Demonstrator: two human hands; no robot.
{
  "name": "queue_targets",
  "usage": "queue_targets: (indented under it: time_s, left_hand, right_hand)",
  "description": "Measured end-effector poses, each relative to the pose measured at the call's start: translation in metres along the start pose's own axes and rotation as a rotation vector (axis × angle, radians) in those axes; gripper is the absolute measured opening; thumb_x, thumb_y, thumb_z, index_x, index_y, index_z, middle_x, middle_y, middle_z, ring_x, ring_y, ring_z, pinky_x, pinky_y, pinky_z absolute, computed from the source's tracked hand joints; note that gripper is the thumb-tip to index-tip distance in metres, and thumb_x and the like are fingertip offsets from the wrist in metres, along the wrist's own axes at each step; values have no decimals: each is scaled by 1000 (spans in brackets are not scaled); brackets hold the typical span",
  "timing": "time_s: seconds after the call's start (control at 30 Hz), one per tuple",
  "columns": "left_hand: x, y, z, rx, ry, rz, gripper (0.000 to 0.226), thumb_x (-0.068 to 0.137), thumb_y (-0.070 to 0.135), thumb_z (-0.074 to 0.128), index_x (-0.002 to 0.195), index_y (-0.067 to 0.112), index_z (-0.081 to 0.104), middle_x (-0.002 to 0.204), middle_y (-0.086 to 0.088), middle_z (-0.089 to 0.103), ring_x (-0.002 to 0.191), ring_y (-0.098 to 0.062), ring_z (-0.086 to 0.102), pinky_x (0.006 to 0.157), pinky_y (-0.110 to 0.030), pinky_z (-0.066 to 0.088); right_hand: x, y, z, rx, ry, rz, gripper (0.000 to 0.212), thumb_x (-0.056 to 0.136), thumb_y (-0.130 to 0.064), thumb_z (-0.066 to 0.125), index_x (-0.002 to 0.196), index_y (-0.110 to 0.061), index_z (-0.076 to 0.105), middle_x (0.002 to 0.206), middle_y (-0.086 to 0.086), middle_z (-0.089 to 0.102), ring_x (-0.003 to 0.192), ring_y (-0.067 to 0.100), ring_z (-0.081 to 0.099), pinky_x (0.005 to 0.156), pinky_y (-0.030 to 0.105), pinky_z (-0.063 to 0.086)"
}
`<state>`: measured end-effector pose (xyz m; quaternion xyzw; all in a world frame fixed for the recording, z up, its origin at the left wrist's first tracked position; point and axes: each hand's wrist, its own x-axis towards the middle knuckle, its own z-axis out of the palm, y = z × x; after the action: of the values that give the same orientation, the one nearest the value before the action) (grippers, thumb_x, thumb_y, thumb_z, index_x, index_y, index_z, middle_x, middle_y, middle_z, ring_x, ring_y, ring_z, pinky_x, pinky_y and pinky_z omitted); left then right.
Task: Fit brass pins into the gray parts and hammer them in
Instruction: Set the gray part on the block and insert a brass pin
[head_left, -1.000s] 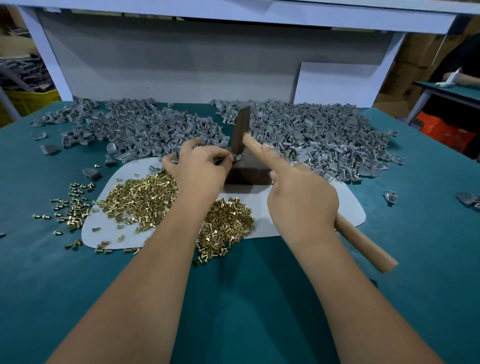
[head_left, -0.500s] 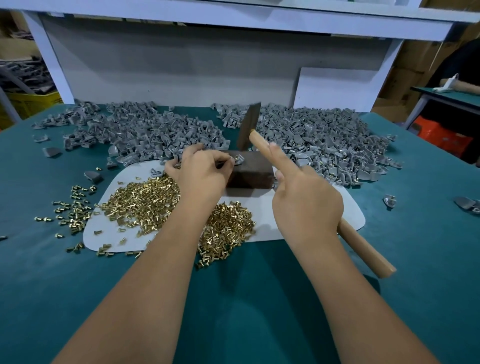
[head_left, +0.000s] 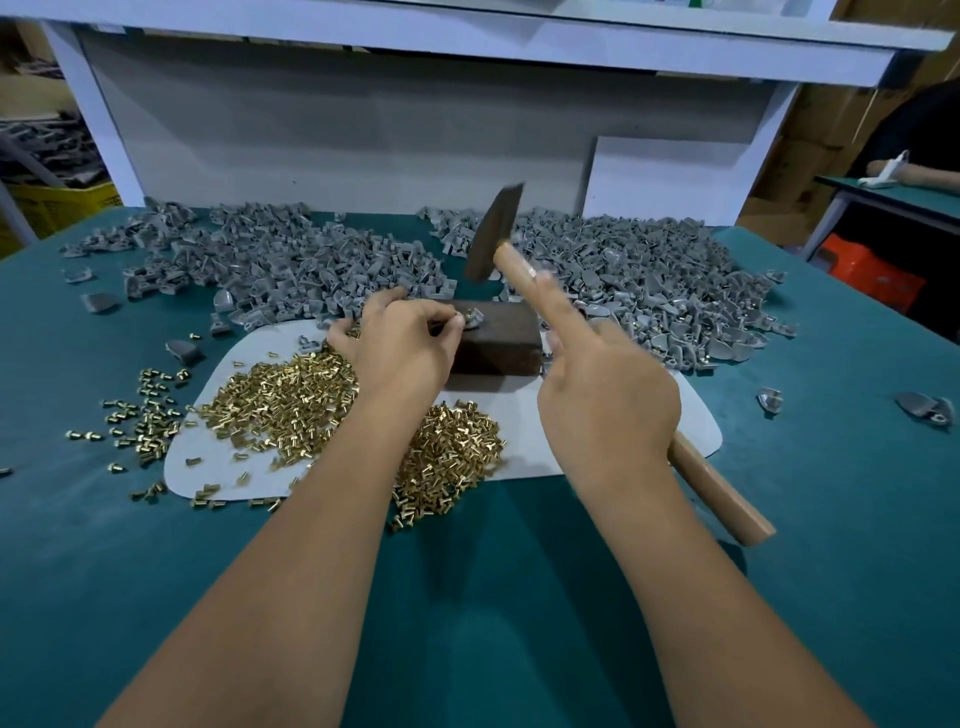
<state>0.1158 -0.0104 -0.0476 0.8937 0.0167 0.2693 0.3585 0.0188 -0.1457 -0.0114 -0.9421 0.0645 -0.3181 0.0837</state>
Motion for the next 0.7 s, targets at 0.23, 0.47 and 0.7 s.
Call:
queue_targets:
  time_s: [0.23, 0.47, 0.7]
  left_hand:
    - [-2, 2, -5, -39, -28, -12, 8, 88, 35, 70, 93, 37, 77, 124, 8, 63, 137, -12, 35, 109, -49, 13]
    - [1, 3, -13, -81, -158, -92, 10, 92, 39, 63, 96, 40, 72, 139, 10, 51, 142, -7, 23, 114, -49, 8]
    - [0, 4, -16, -128, -188, -107, 10, 93, 39, 62, 84, 45, 64, 142, 9, 49, 143, -7, 22, 114, -51, 7]
  right_hand:
    - [2, 5, 6, -12, -58, 34, 66, 93, -18, 51, 143, -49, 21, 73, 0, 38, 48, 13, 22, 43, 24, 13]
    - [9, 21, 4, -34, -30, 141, 64, 94, -16, 49, 144, -47, 22, 84, 4, 36, 47, 13, 25, 43, 24, 13]
    - [16, 37, 10, -44, -147, 249, 52, 93, -14, 47, 139, -35, 35, 96, 11, 59, 68, 27, 44, 47, 28, 20]
